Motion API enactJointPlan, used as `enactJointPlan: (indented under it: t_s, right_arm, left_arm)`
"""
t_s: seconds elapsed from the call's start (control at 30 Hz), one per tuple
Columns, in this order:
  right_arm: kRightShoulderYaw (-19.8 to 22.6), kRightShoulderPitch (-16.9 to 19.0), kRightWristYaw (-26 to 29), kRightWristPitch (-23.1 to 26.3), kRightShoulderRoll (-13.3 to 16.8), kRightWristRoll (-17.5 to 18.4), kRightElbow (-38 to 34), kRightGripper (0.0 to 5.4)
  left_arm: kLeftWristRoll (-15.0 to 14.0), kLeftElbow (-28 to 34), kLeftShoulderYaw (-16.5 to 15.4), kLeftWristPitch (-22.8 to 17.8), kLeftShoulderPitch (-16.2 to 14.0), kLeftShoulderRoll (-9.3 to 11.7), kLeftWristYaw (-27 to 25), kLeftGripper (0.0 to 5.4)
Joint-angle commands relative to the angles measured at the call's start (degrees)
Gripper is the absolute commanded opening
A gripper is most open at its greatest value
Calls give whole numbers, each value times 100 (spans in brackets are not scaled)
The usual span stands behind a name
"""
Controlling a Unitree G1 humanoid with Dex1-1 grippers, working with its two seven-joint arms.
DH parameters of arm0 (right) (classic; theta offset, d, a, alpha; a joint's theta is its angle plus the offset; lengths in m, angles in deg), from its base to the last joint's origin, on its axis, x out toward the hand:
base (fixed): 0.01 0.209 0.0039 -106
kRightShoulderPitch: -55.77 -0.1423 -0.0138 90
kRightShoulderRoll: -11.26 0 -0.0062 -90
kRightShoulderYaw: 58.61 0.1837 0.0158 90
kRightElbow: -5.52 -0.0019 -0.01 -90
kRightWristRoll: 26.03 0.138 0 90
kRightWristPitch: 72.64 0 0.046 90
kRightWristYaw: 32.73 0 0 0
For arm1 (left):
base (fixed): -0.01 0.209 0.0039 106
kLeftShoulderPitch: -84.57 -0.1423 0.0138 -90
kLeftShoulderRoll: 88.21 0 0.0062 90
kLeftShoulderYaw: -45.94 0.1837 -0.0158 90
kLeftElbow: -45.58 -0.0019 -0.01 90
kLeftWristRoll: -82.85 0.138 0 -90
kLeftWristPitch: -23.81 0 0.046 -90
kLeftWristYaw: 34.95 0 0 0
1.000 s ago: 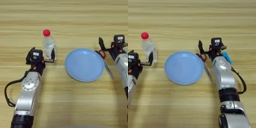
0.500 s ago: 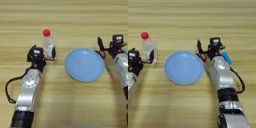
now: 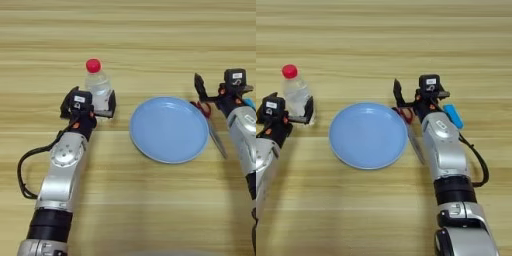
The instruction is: Move the objects on the table
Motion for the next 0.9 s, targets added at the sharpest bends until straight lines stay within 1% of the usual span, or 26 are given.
enactJointPlan:
  t_s: [0.03, 0.3, 0.43, 0.67, 0.9]
  right_arm:
    - [-13, -61, -14, 77, -12, -19, -84, 536]
    - [-13, -55, 7, 79, -1, -14, -75, 536]
    - [-16, -44, 9, 87, -1, -14, -86, 536]
    - [-23, -49, 19, 82, -5, -14, -62, 536]
    - [-26, -44, 9, 84, -19, -7, -84, 536]
  left_arm:
    - [90, -272, 22, 90, 237, -27, 26, 540]
    - [151, -827, 3, 166, 680, -11, 101, 540]
    - [173, -1061, 21, 222, 833, -15, 118, 540]
    - [209, -1556, -40, 378, 1124, -14, 196, 540]
    - [255, -2011, -107, 602, 1262, 29, 256, 540]
